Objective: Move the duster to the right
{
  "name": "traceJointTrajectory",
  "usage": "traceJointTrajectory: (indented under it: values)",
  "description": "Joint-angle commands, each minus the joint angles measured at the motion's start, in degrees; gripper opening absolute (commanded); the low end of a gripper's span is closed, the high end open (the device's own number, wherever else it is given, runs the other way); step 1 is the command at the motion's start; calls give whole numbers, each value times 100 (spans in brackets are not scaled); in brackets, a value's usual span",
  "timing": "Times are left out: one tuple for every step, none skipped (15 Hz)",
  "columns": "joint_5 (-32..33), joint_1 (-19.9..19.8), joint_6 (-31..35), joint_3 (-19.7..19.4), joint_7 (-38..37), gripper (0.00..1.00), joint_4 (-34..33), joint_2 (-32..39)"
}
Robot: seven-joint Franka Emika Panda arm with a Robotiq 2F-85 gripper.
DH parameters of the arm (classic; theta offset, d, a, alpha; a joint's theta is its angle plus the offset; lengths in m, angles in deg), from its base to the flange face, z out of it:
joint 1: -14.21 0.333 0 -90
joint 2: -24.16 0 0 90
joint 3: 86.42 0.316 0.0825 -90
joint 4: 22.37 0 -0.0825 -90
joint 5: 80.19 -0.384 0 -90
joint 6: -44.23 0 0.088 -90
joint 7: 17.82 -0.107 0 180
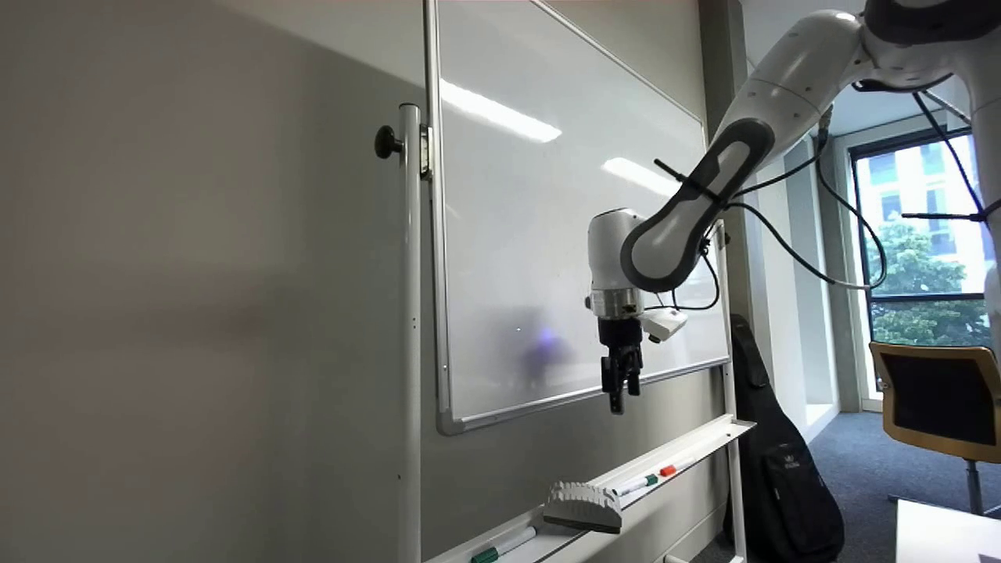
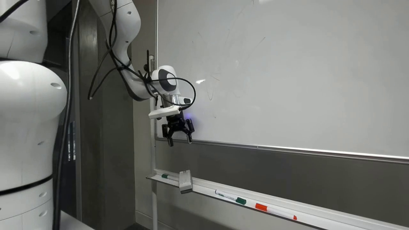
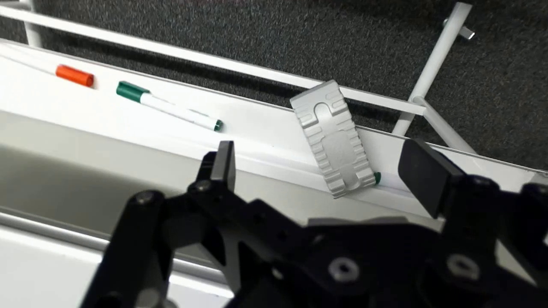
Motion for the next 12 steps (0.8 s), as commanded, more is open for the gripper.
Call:
traceJointTrajectory:
  values:
    - [369,54,690,-22,299,100,184,173]
    - [308,55,734,-40,302,100,205,162]
    - [227,85,499,-30,129,100,72,203]
    - [227,94,538,-30,163,100,79,229]
    - [227,99,542,-30,172,100,79,238]
    - [227,101,542,-29,177,100,79,239]
    - [227,101,542,-29,178,100,79,239]
    - [227,101,542,-30,178,100,79,239]
    - [227,101,542,-29,178,100,79,239]
    - [227,101,542,-29,179,100,79,239]
    - [227,101,542,-29,179,100,79,239]
    - [227,101,542,-29,179,100,79,239]
